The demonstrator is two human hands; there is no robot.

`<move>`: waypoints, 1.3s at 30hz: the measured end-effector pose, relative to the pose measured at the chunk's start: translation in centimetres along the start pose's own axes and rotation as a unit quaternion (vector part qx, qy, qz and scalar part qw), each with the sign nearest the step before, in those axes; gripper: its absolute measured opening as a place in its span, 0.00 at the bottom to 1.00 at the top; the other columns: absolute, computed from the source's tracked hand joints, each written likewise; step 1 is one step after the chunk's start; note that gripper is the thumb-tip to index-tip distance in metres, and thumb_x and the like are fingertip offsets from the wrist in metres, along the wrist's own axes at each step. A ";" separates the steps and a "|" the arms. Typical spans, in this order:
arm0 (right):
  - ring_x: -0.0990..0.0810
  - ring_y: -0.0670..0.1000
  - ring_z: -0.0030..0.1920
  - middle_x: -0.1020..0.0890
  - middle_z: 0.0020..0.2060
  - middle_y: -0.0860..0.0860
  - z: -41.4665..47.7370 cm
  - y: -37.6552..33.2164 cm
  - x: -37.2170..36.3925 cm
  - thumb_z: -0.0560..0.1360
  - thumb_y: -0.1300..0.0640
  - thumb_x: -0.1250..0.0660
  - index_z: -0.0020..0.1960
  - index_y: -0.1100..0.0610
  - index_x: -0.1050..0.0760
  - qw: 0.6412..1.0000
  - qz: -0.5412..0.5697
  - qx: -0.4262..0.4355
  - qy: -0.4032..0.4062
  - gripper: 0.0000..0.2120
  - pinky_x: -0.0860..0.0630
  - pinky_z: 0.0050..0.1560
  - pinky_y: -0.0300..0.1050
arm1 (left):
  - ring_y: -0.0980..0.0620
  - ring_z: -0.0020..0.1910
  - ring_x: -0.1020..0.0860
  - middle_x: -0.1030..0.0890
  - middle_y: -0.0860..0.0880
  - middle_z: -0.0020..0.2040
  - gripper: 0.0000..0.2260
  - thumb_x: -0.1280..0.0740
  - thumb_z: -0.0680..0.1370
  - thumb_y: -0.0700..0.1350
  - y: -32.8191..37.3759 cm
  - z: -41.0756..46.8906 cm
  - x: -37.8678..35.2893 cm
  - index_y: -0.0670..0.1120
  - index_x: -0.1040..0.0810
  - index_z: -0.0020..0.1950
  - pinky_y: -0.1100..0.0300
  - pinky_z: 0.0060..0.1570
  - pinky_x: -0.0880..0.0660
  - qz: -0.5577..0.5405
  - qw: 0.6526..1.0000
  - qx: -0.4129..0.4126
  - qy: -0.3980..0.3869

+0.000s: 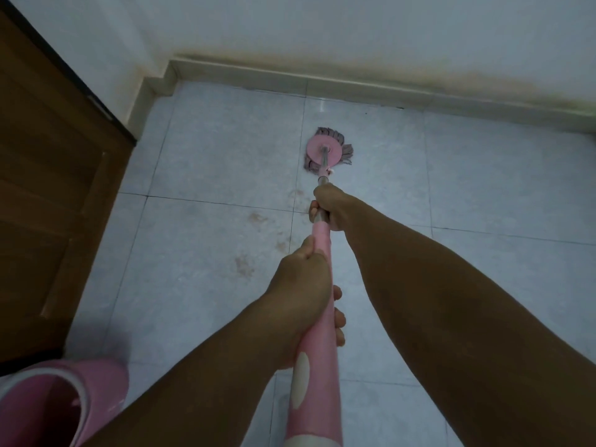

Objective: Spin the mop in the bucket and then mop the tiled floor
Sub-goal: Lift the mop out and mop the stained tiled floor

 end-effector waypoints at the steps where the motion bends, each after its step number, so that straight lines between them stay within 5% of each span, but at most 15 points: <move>1: 0.34 0.46 0.24 0.31 0.30 0.52 -0.5 0.3 0.1 0.82 0.61 0.51 0.74 0.51 0.39 1.000 -0.007 -0.006 -0.002 0.21 0.32 0.21 0.34 | 0.50 0.25 0.26 0.23 0.42 0.43 0.14 0.46 0.83 0.58 -0.3 -0.5 -0.2 0.54 0.31 0.64 0.60 0.23 0.26 0.003 1.000 0.004 -0.002; 7: 0.33 0.46 0.23 0.31 0.28 0.53 -6.4 4.9 -1.0 0.81 0.62 0.50 0.58 0.58 0.33 0.998 -0.041 -0.033 -0.021 0.09 0.33 0.19 0.35 | 0.49 0.27 0.25 0.22 0.42 0.43 0.19 0.45 0.82 0.61 -4.4 -5.9 1.2 0.47 0.28 0.57 0.61 0.24 0.26 0.016 0.999 0.050 0.005; 14: 0.34 0.46 0.24 0.32 0.28 0.53 -16.4 17.1 -4.4 0.81 0.63 0.50 0.74 0.55 0.38 0.998 -0.021 -0.047 -0.023 0.22 0.33 0.19 0.33 | 0.48 0.29 0.25 0.23 0.41 0.44 0.19 0.47 0.83 0.60 -14.2 -16.1 5.6 0.45 0.30 0.60 0.60 0.25 0.26 0.047 0.996 0.072 0.021; 18: 0.33 0.47 0.24 0.31 0.27 0.53 -22.1 25.0 -7.7 0.81 0.64 0.51 0.77 0.52 0.43 0.999 -0.023 -0.042 -0.022 0.25 0.32 0.20 0.34 | 0.46 0.39 0.23 0.23 0.41 0.47 0.19 0.48 0.84 0.56 -20.7 -21.3 10.0 0.42 0.29 0.62 0.51 0.47 0.21 0.124 0.990 0.046 0.046; 22: 0.34 0.49 0.26 0.32 0.29 0.54 -26.4 29.0 -9.9 0.81 0.65 0.51 0.73 0.57 0.41 0.999 0.000 -0.029 -0.018 0.21 0.33 0.19 0.33 | 0.46 0.43 0.25 0.24 0.41 0.48 0.15 0.45 0.84 0.51 -23.7 -24.4 13.0 0.42 0.29 0.62 0.52 0.54 0.23 0.153 0.987 0.022 0.053; 27: 0.34 0.49 0.26 0.32 0.28 0.54 -25.9 29.0 -9.0 0.83 0.61 0.50 0.75 0.55 0.40 0.998 0.049 -0.019 -0.016 0.21 0.33 0.22 0.35 | 0.49 0.31 0.25 0.23 0.43 0.41 0.17 0.47 0.83 0.59 -23.7 -25.2 12.4 0.46 0.29 0.52 0.59 0.30 0.25 0.072 0.994 0.085 0.010; 33: 0.34 0.48 0.27 0.32 0.30 0.53 -19.1 22.9 -7.1 0.83 0.61 0.51 0.75 0.54 0.41 0.997 0.072 -0.015 -0.002 0.21 0.32 0.23 0.35 | 0.47 0.35 0.23 0.23 0.42 0.43 0.19 0.47 0.83 0.58 -18.5 -18.6 10.5 0.47 0.30 0.65 0.54 0.36 0.22 0.132 0.991 0.022 0.014; 39: 0.35 0.47 0.27 0.33 0.30 0.53 -9.8 11.9 -4.7 0.82 0.63 0.51 0.75 0.52 0.41 0.996 0.083 0.005 0.006 0.22 0.33 0.20 0.32 | 0.49 0.26 0.25 0.23 0.42 0.43 0.18 0.45 0.83 0.58 -8.9 -9.2 7.5 0.49 0.32 0.67 0.59 0.25 0.25 0.096 0.995 0.023 -0.016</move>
Point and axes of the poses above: each hand's wrist, its own z-axis towards the middle knuckle, its own x-axis out of the back of the hand, y = z × x, the point moved 2 cm from there along z, towards the middle knuckle
